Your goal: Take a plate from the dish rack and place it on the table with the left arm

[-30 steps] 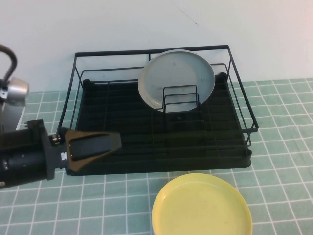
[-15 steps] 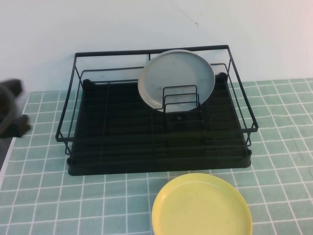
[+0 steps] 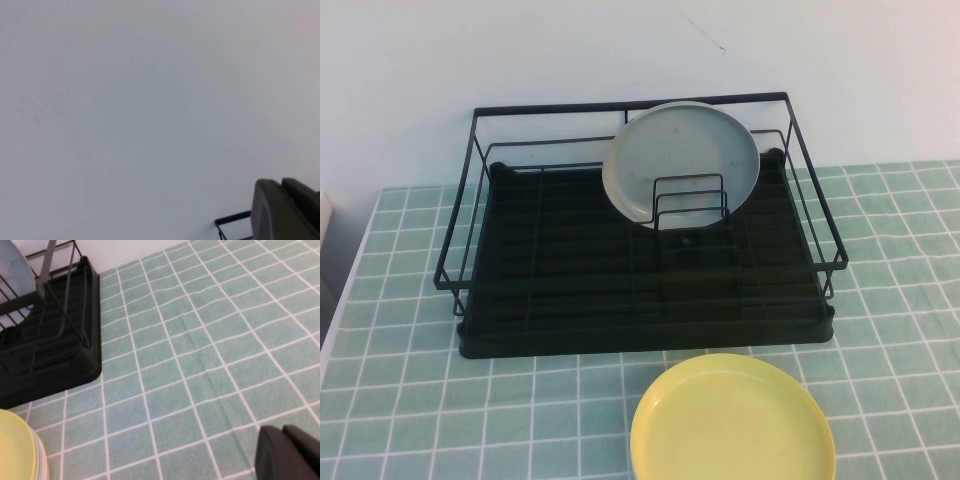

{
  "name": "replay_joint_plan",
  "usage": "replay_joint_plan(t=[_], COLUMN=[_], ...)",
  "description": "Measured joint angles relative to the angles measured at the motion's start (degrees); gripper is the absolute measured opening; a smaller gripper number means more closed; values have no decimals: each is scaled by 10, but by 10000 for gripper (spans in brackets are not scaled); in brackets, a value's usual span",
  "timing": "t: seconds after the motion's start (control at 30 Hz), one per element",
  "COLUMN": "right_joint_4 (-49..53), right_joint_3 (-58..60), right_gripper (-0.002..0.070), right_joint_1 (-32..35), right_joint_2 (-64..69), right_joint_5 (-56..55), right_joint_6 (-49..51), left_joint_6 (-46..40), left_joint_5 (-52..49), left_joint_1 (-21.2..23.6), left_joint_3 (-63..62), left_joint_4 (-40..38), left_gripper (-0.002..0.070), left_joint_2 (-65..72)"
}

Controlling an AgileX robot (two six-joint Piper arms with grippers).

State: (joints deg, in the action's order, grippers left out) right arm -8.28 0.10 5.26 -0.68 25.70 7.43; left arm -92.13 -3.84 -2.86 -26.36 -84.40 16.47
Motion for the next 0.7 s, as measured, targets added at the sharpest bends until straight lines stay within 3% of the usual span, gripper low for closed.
replay_joint_plan(t=[0.2, 0.3, 0.43, 0.53, 0.63, 0.7], right_joint_4=[0, 0, 0, -1, -1, -1], right_joint_3=[0, 0, 0, 0, 0, 0], right_gripper=[-1, -1, -1, -1, -1, -1], right_joint_1=[0, 0, 0, 0, 0, 0], right_joint_2=[0, 0, 0, 0, 0, 0], right_joint_5=[0, 0, 0, 0, 0, 0], right_joint_6=[4, 8, 8, 8, 9, 9], left_joint_6=[37, 231, 635, 883, 1011, 1045], left_joint_5=[-2, -58, -168, -243, -256, -229], left_joint_1=[4, 28, 70, 93, 93, 92], left_joint_3=[62, 108, 160, 194, 238, 256], left_joint_4=[-6, 177, 506, 684, 791, 814], left_gripper=[-1, -2, -2, -2, -2, -2], left_joint_2=[-42, -79, -130, -163, -170, -171])
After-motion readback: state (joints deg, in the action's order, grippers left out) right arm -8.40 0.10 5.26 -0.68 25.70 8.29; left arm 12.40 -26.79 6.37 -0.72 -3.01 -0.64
